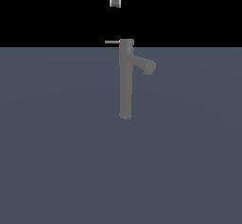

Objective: Turn on the faucet by rotating a designated handle.

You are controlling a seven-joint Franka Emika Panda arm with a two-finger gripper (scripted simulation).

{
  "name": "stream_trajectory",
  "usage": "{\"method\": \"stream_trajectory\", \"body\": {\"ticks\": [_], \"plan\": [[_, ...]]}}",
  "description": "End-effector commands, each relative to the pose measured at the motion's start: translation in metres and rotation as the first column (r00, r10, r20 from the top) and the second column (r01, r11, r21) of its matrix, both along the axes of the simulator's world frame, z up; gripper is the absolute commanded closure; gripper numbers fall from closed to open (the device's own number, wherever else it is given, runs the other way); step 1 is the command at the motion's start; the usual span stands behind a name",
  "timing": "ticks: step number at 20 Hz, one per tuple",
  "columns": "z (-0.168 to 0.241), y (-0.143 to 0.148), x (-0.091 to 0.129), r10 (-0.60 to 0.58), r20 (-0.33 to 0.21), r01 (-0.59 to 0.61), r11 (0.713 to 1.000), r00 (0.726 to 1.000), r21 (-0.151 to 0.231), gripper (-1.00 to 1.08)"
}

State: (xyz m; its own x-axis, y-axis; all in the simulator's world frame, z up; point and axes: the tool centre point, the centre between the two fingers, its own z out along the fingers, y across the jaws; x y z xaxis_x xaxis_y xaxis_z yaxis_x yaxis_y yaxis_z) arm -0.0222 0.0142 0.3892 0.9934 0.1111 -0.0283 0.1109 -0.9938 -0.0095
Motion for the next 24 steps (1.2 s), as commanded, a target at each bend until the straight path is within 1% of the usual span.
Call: {"method": "stream_trajectory", "body": {"ticks": [1,6,12,18,24], "plan": [[-0.013,0.004,0.021,0.018,0.006,-0.018,1.000,1.000,-0.002,1.08],[-0.042,0.011,0.057,0.050,0.016,-0.050,0.999,0.999,-0.004,1.08],[-0.069,0.018,0.085,0.078,0.024,-0.078,0.997,0.997,-0.006,1.08],[-0.085,0.022,0.100,0.093,0.028,-0.093,0.996,0.995,-0.006,1.08],[-0.088,0.023,0.103,0.096,0.029,-0.095,0.995,0.995,-0.006,1.08]]}}
